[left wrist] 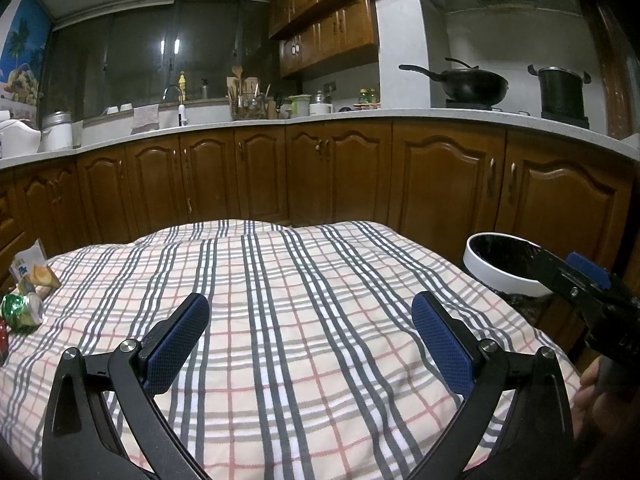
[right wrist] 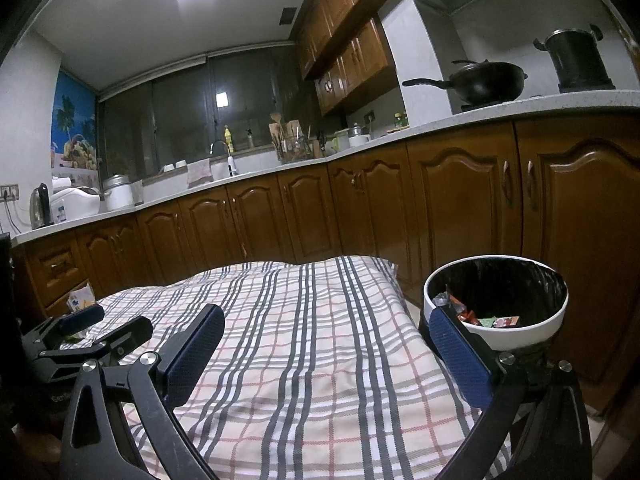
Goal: Collect trash
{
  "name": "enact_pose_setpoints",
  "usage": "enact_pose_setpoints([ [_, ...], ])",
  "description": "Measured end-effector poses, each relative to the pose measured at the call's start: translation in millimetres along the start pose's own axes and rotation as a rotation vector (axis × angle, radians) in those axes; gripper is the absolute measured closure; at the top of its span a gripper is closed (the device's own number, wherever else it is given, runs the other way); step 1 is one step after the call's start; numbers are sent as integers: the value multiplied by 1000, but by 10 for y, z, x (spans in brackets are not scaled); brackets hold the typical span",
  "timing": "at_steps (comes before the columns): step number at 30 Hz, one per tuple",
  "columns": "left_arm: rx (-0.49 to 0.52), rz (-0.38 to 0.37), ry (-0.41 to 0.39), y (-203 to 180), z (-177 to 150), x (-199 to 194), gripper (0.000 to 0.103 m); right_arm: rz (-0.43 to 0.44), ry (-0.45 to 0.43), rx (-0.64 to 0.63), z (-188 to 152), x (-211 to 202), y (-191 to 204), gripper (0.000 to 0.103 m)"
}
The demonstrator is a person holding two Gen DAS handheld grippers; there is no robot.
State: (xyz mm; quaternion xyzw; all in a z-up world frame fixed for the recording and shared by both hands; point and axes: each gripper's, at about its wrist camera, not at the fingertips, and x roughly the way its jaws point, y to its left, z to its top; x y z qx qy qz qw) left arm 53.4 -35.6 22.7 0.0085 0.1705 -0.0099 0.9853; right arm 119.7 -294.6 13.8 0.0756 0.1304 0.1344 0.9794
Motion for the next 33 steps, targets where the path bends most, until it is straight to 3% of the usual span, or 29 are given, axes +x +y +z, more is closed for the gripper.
enact_pose_setpoints([
  [33,11,-19,12,27,-29,70,0,0,5,15,5,-11,28,0],
])
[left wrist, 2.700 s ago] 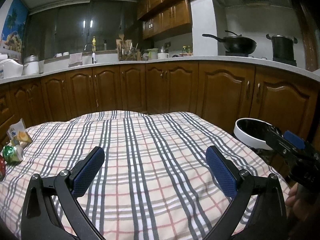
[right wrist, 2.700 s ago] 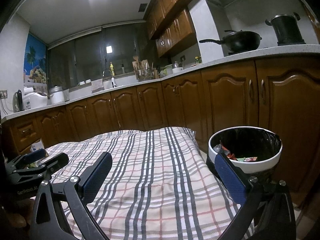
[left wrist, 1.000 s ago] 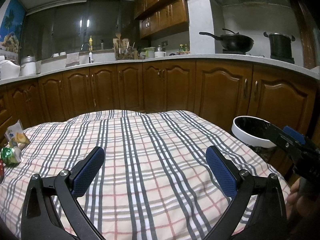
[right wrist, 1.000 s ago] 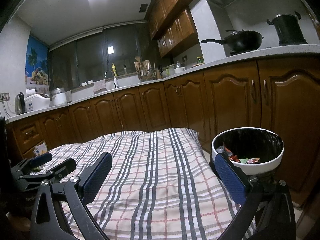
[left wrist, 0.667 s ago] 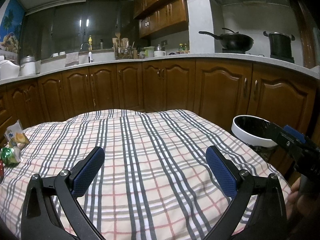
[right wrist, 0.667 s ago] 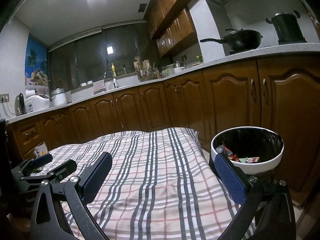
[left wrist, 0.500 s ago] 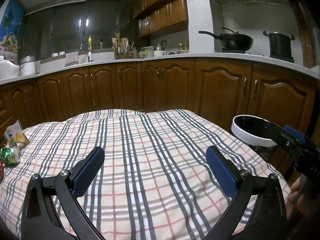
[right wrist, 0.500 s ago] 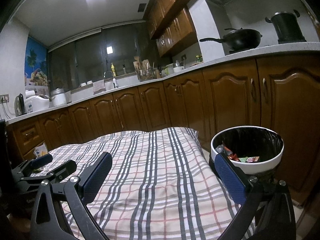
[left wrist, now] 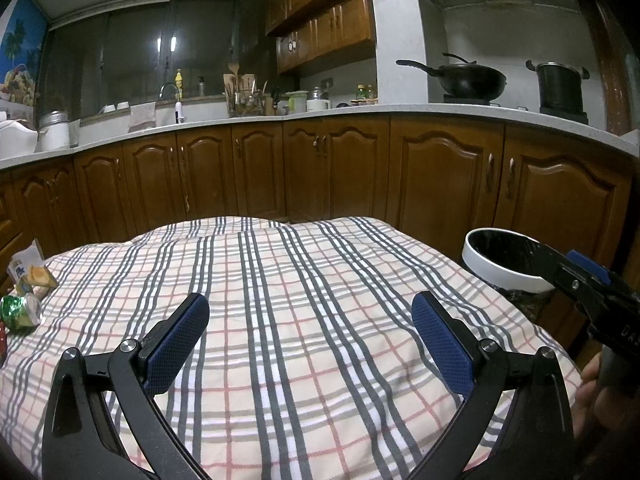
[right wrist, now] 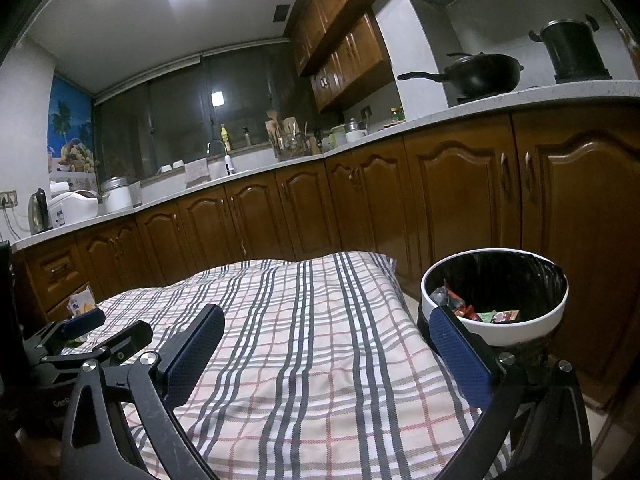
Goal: Collect trash
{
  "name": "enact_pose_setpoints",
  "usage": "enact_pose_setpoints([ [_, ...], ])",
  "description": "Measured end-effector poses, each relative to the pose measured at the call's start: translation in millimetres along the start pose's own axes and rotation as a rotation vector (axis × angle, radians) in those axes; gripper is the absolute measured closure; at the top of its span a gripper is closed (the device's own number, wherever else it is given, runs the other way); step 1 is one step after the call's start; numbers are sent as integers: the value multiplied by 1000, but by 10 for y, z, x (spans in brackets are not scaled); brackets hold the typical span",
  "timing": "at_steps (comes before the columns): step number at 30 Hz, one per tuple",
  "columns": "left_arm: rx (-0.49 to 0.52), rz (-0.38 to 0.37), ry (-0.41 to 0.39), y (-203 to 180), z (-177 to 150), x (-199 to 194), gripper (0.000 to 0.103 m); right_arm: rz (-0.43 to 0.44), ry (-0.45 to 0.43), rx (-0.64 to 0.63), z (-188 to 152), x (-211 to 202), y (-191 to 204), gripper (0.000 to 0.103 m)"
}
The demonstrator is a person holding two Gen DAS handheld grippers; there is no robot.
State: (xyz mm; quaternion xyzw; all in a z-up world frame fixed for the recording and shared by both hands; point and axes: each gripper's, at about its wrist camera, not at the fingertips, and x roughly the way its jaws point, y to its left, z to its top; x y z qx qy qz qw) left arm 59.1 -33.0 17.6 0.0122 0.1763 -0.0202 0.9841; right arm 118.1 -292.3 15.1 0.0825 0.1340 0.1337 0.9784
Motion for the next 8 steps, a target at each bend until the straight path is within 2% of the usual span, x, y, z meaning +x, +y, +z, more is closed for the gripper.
enact_pose_setpoints([
  [8,-11,-5,13,45,9,40,0,-8,17,8,-37,16,25,0],
])
